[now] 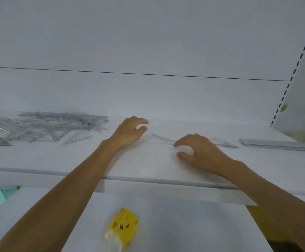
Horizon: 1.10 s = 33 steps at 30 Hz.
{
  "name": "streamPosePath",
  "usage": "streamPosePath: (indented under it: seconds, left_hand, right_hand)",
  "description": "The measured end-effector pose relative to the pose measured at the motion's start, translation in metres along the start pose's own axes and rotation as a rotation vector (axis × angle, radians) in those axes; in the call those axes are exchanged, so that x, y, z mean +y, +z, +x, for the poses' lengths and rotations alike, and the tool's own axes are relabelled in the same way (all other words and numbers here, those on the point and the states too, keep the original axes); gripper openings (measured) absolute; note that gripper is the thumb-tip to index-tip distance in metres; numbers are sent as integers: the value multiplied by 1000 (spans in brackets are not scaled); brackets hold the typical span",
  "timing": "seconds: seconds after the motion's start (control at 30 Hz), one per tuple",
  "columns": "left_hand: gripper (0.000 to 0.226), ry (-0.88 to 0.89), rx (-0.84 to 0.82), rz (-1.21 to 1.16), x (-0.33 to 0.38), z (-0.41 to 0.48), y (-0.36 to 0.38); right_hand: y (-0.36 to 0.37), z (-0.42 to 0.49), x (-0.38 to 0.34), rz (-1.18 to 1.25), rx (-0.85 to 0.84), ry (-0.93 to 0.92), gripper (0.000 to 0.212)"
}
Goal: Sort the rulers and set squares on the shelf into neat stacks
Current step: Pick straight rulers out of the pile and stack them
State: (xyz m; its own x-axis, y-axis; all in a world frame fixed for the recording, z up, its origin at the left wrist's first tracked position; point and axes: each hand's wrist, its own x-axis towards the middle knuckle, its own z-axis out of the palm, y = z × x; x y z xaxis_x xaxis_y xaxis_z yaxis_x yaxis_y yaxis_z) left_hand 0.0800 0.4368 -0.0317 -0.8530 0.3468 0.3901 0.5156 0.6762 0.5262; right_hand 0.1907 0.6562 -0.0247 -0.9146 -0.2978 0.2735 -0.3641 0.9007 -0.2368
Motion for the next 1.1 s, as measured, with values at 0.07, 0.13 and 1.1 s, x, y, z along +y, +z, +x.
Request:
streamPosePath:
  seconds: [0.07,0.13,1.1]
  left_hand:
    - [25,-21,24,35,-17,-13,-24]
    - [22,-35,65,49,-39,-33,-54]
    - [36,-140,-29,144,-347,-88,-284]
  right_hand:
    - [-6,25,-19,65,68,-24,26]
    - [-8,55,-47,134,139,-70,23]
    - [121,289,-254,91,-67,14,40]
